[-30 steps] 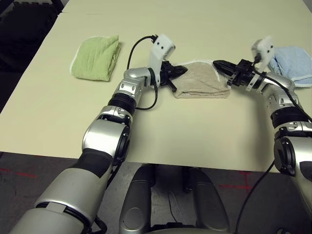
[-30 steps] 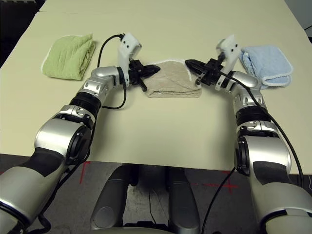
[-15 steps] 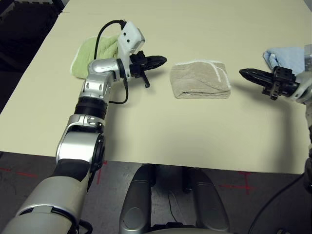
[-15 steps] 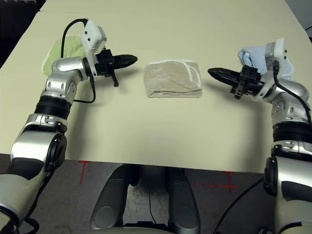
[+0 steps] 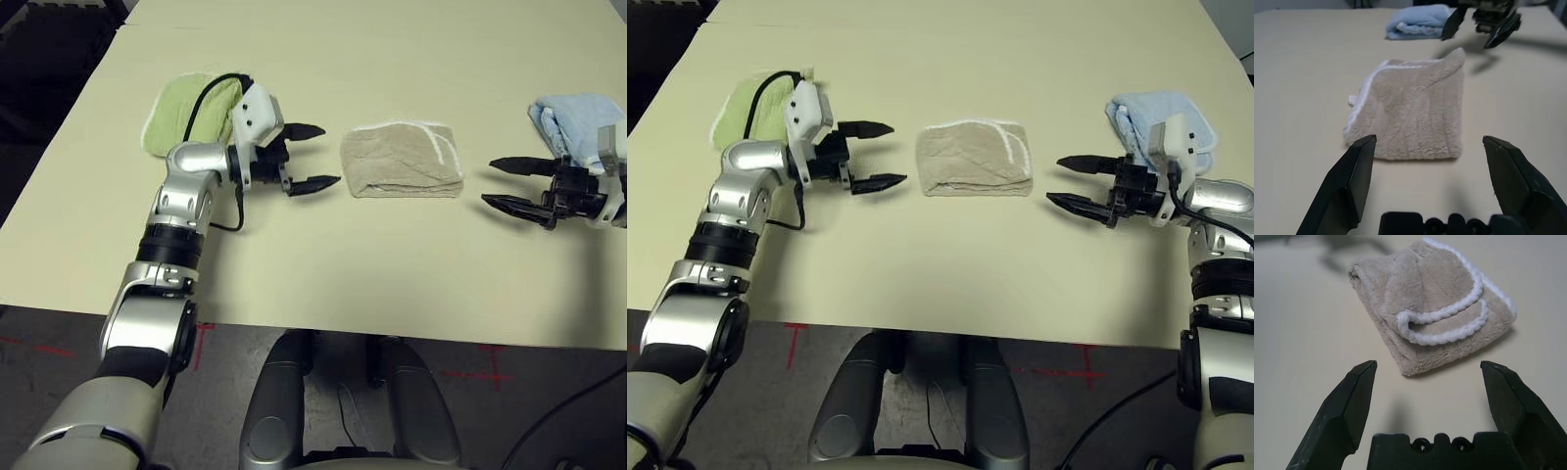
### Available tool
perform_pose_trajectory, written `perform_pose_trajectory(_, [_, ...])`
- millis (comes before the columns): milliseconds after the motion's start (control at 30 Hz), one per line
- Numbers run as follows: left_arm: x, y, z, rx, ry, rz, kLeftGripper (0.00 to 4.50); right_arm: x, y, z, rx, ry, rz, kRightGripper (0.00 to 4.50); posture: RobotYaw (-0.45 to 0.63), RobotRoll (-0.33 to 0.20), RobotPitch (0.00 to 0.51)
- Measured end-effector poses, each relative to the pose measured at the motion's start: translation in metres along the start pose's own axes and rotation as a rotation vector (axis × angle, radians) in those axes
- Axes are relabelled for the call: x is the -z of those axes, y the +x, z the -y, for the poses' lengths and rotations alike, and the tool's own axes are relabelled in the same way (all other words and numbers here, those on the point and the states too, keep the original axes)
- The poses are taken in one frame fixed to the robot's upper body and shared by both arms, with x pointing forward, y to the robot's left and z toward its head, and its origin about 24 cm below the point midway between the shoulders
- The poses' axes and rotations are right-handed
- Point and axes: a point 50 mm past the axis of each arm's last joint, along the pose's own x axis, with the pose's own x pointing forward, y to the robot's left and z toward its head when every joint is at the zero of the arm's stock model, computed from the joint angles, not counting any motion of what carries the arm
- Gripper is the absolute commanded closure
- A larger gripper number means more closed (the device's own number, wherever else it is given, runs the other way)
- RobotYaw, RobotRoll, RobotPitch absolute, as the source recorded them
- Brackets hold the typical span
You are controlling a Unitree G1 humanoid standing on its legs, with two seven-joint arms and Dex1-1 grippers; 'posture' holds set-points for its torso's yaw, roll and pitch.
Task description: Fold the towel and set it aside.
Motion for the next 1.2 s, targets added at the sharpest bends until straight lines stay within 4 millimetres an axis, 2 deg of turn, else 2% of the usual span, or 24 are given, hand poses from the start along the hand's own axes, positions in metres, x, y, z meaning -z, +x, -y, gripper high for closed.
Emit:
perform_pose_trajectory(100, [-0.004, -0.002, 0.001, 0.016, 0.001, 0.015, 0.00, 0.002, -0.002, 0.002, 0.006, 0.108, 0.005, 0.03, 0.02, 0.000, 0.349])
perform_pose_trajectory(200, [-0.003, -0.003, 0.002, 0.017, -0.002, 0.018, 0.00, 0.010, -0.002, 0.001, 0.012, 0.367, 0.034, 0.03, 0.02, 0.000, 0.350])
perform_pose_trajectory(267, [-0.004, -0.003, 0.002, 0.020, 0.006, 0.017, 0.00, 0.013, -0.001, -0.001, 0.007, 0.508, 0.046, 0.03, 0.02, 0.000, 0.351])
perform_pose_trajectory(433, [-0.005, -0.003, 0.003, 0.023, 0.016, 0.016, 0.00, 0.010, 0.010, -0.001, 0.021, 0.732, 0.081, 0.03, 0.03, 0.000, 0.353])
perform_pose_trajectory(600, [-0.005, -0.002, 0.003, 0.029, 0.020, 0.009, 0.00, 0.009, 0.019, -0.001, 0.028, 0.870, 0.098, 0.03, 0.04, 0.000, 0.353])
perform_pose_trajectory(767, [-0.006, -0.003, 0.005, 0.032, 0.027, 0.005, 0.00, 0.013, 0.038, -0.005, 0.010, 0.991, 0.124, 0.03, 0.05, 0.000, 0.354])
perform_pose_trajectory(1067, [-0.008, 0.000, 0.006, 0.040, 0.034, 0.005, 0.00, 0.005, 0.066, -0.014, -0.054, 1.123, 0.158, 0.03, 0.05, 0.000, 0.354])
perform_pose_trajectory(1200, [-0.008, 0.003, 0.008, 0.052, 0.035, 0.001, 0.00, -0.003, 0.086, -0.022, -0.103, 1.167, 0.157, 0.03, 0.05, 0.000, 0.354])
